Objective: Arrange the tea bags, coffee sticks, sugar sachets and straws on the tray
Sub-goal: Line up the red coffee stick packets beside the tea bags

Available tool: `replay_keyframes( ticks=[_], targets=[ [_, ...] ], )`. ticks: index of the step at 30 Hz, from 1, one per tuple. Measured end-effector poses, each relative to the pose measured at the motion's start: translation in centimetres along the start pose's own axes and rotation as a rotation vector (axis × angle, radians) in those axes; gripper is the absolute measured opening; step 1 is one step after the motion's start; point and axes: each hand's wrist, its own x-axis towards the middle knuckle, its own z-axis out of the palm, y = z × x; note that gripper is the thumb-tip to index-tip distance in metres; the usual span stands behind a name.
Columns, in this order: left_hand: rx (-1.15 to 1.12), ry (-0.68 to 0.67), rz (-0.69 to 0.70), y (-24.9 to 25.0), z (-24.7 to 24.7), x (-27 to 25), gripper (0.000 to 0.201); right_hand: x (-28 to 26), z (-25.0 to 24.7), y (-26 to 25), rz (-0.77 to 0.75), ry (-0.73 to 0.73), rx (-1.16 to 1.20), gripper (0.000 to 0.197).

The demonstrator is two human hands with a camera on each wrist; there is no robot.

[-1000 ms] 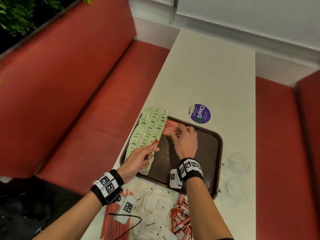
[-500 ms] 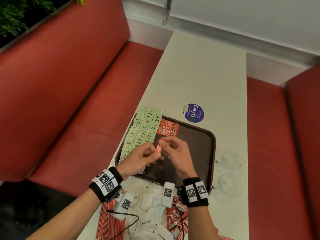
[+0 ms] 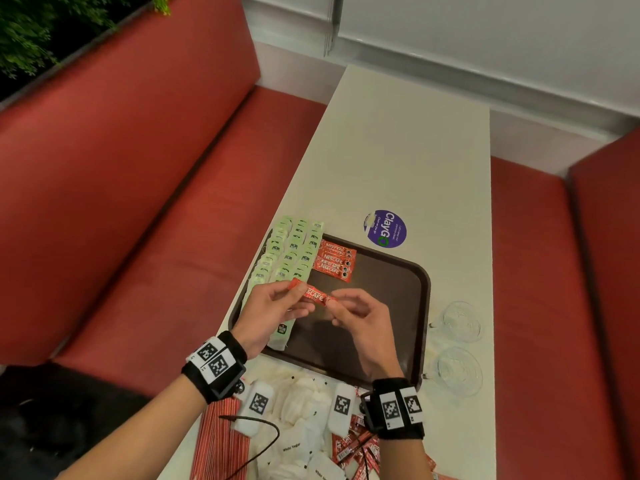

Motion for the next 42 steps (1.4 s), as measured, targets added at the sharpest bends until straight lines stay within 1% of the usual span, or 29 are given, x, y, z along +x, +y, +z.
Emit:
replay_keyframes(
  ticks=[3,5,6,8,9,11,14,16,19,23,28,33,42],
  targets=[
    [0.032,0.011,0.005,-0.3,-0.1,0.3,0.025,0.5,-0.7,-0.2,0.006,0.006,-0.033,0.015],
    [0.109,0.03,0.04,-0.4,-0.5,0.7,0.023,1.1,-1.2,-0.3,0.005,0.016,-0.062,0.012],
    [0.182,0.062,0.071,-0.3,-0.8,0.9,0.02,1.6,-1.4,-0.3,0.004,0.053,-0.099,0.011],
    [0.418,0.184,0.158,-0.1,-1.9,1.4,0.012,2.7,-2.0,-0.3,0.01,0.171,-0.232,0.009],
    [0.544,0.253,0.2,0.1,-2.5,1.7,0.011,3.3,-2.3,-0.1,0.014,0.231,-0.299,0.01],
    [0.712,0.364,0.242,0.1,-4.0,2.3,0.013,4.8,-2.9,0.7,0.016,0.303,-0.407,0.014],
    [0.882,0.46,0.251,-0.8,-6.6,3.4,0.022,7.0,-3.1,2.3,0.04,0.298,-0.527,0.016],
    [0.96,0.487,0.242,-1.7,-8.1,4.1,0.026,7.9,-2.7,3.0,0.036,0.271,-0.584,0.018],
    [0.98,0.468,0.193,-2.6,-9.2,4.5,0.03,8.9,-2.1,3.7,0.004,0.243,-0.639,0.02],
    [0.983,0.438,0.196,-3.0,-9.4,4.4,0.032,9.7,-1.5,4.6,-0.016,0.264,-0.668,0.025],
    [0.968,0.439,0.194,-2.9,-9.5,4.4,0.036,9.9,-1.1,5.1,-0.01,0.315,-0.647,0.014],
    [0.959,0.438,0.182,-2.9,-9.6,4.5,0.038,10.1,-0.7,4.9,0.033,0.363,-0.641,0.009],
    [0.964,0.434,0.162,-2.9,-9.6,4.5,0.038,10.2,-0.3,4.9,0.113,0.421,-0.706,0.009]
  ],
)
